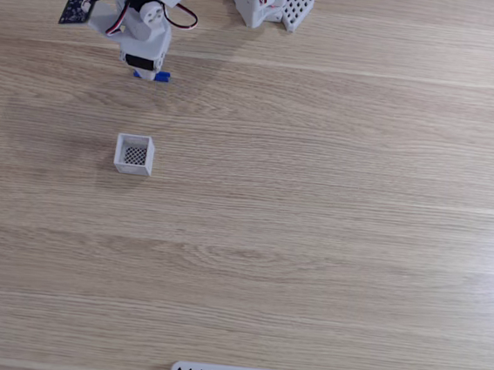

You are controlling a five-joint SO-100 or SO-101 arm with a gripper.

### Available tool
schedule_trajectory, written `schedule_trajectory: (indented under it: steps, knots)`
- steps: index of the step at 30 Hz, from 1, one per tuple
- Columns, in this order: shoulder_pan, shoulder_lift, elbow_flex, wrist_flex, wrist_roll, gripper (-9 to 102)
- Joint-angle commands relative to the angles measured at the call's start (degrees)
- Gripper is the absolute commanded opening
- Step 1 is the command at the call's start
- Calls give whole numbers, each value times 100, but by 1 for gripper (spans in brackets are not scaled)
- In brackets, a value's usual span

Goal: Grasp a peg and put it in the crate.

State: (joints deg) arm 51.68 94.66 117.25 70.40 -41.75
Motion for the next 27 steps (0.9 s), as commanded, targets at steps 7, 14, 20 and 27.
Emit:
schedule_trajectory:
  steps: [7,14,20,27]
  knots:
    - [105,237,-378,-62,-88,10]
    - [123,70,-413,-44,-97,11]
    - [308,-62,-369,-35,-97,11]
    - [185,-70,-360,-35,-97,11]
